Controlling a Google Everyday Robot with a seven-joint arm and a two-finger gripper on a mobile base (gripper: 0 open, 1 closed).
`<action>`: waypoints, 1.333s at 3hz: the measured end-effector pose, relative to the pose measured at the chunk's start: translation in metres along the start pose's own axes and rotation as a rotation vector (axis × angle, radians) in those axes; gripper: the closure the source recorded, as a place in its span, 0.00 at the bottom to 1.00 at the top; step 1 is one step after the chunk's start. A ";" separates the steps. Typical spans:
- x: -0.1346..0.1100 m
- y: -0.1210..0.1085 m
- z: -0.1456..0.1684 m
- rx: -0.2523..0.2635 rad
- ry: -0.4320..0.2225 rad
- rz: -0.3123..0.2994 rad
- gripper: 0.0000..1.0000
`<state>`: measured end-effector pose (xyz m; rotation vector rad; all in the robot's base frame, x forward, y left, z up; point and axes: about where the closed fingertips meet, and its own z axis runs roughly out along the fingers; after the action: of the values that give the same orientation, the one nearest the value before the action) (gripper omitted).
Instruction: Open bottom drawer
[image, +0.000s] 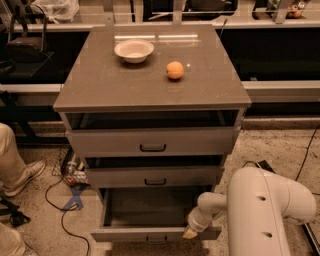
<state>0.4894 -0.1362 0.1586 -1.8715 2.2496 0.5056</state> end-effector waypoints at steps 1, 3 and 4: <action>0.000 0.000 0.000 0.000 0.000 0.000 0.82; 0.000 0.002 0.001 -0.003 0.000 0.000 0.35; 0.000 0.003 0.003 -0.007 0.000 0.000 0.12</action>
Offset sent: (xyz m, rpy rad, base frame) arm 0.0000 0.0000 0.0000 0.0000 0.0000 0.0000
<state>0.4858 -0.1344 0.1563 -1.8746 2.2505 0.5146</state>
